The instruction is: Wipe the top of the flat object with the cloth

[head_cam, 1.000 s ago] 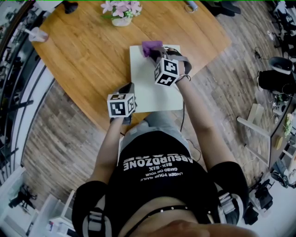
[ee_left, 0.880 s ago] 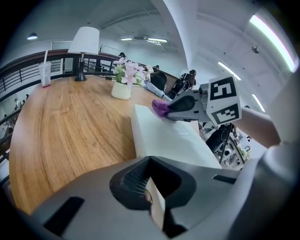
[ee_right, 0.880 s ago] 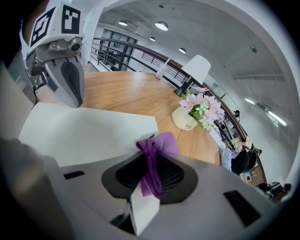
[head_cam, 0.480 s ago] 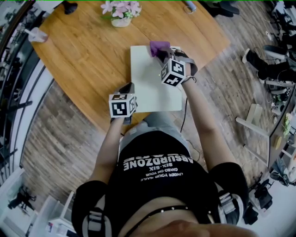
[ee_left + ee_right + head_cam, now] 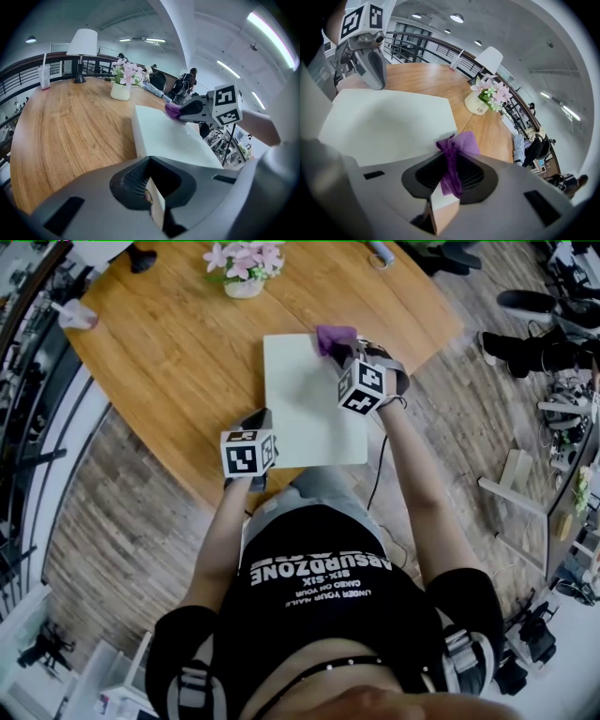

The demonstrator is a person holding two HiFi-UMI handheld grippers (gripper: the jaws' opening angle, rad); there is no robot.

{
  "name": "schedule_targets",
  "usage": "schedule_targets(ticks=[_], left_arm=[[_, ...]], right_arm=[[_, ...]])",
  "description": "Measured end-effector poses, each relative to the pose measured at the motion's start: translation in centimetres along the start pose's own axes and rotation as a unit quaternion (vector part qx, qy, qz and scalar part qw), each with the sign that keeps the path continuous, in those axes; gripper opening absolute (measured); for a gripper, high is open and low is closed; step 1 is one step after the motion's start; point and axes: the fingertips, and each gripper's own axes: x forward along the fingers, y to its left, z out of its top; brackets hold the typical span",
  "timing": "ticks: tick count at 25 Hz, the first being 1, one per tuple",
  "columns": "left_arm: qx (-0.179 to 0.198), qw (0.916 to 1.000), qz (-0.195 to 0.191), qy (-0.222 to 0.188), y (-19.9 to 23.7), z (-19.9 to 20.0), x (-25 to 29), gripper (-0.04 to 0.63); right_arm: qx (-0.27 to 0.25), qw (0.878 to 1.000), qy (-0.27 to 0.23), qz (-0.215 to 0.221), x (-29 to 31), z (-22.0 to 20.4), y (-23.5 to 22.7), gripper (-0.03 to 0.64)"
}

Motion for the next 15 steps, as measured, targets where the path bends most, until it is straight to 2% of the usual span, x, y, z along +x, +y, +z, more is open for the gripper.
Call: schedule_targets(ticks=[15], left_arm=[[-0.001, 1.0, 0.0, -0.001, 0.0, 0.2, -0.1, 0.006]], right_arm=[[0.031, 0.999, 0.005, -0.018, -0.9, -2.4, -0.6, 0.091]])
